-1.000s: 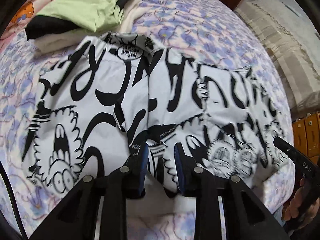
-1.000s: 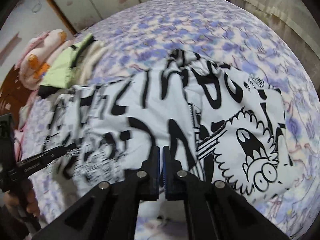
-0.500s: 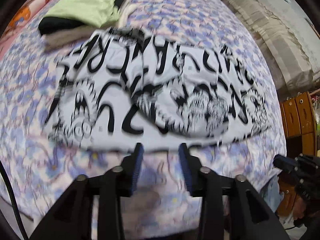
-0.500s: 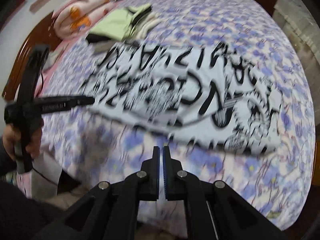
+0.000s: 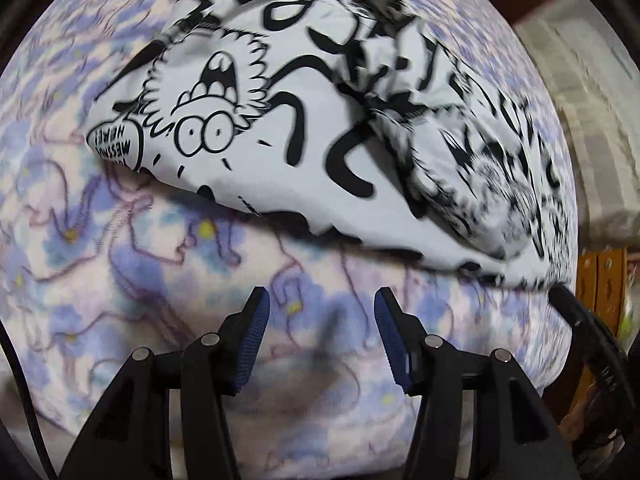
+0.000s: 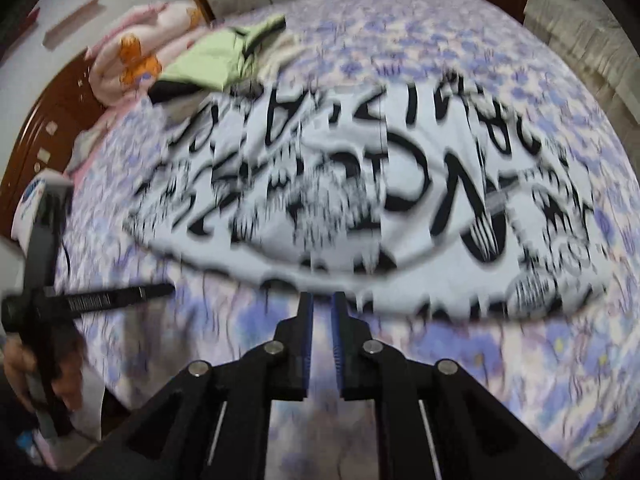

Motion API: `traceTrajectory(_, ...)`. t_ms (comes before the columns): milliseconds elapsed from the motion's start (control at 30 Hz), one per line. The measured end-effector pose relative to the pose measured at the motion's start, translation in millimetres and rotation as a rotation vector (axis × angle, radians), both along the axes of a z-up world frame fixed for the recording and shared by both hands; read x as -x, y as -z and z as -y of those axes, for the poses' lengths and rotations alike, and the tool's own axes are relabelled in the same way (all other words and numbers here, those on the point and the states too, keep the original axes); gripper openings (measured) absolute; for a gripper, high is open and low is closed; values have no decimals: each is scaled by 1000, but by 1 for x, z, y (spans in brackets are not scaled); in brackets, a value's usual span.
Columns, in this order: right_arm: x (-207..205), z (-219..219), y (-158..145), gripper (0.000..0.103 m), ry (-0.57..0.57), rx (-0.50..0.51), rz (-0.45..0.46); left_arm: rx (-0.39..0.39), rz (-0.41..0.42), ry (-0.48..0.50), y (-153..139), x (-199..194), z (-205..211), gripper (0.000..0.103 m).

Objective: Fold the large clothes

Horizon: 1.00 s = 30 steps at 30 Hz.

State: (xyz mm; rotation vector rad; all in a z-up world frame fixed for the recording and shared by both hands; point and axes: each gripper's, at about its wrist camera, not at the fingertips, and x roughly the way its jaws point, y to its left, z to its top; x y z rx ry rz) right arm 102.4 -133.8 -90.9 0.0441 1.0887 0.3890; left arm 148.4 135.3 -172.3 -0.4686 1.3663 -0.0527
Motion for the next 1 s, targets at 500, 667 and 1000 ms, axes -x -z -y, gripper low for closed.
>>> traceTrajectory(500,-101,-29,31,10,79,12,238,234,252,-197,52,-20,-61,57)
traceTrajectory(667,-100,-35,65,10,76,42,193,228,320,-224,53,-28,-65,57)
traceTrajectory(1000,-93,-37,76,10,52,47,159,241,407,-386,49,-35,-89,56)
